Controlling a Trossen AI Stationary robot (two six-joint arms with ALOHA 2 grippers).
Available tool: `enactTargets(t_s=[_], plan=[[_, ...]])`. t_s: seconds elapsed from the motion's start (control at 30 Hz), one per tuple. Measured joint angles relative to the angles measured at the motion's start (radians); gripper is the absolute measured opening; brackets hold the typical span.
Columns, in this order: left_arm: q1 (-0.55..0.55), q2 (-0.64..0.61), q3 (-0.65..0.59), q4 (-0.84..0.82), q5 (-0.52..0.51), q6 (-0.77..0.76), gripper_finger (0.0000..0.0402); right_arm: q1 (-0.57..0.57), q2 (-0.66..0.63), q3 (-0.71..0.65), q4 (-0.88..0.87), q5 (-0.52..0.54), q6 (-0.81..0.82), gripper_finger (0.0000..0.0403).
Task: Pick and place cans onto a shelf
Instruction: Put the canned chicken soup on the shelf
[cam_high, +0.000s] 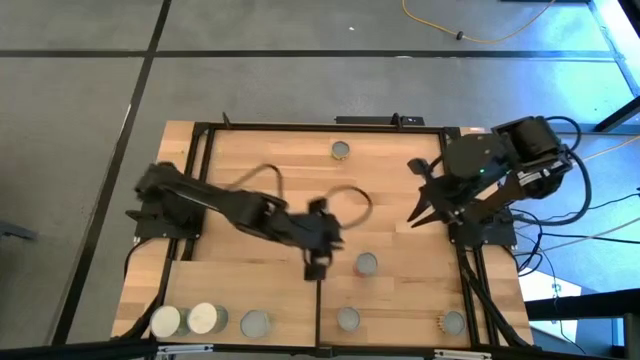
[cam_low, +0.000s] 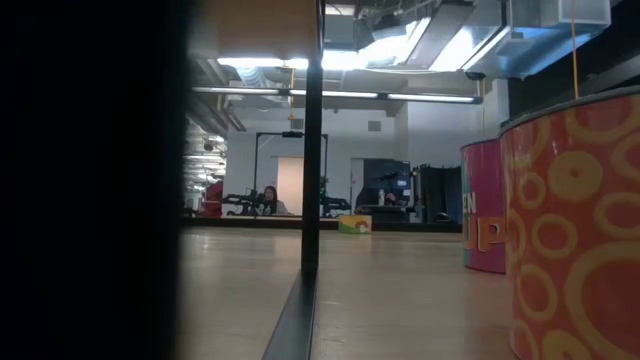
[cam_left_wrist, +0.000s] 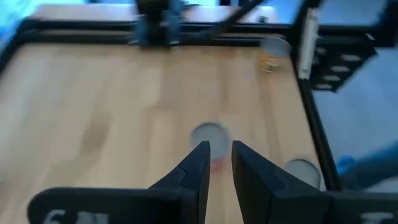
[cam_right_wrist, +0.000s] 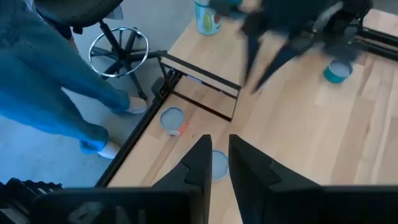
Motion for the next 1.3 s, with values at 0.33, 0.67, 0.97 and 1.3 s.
enactTargets(t_s=[0.33,0.67,0.97,1.3], plan=[[0.003,0.208,0.000,0.309,0.207,0.137,0.0060,0.000,-0.015,0.000,-0.009,0.008,0.002,0.0056],[0.050,0.162,0.000,0.255,0.262,0.150,0.0060,0.000,-0.015,0.000,-0.009,0.009,-0.013,0.0056],[0.153,0.028,0.001,0.050,0.270,0.142,0.0060,-0.001,-0.029,-0.160,-0.010,0.069,0.085,0.0056],[0.170,-0.143,0.001,-0.066,0.271,0.165,0.0060,0.000,-0.080,-0.590,0.116,0.061,0.155,0.0056]])
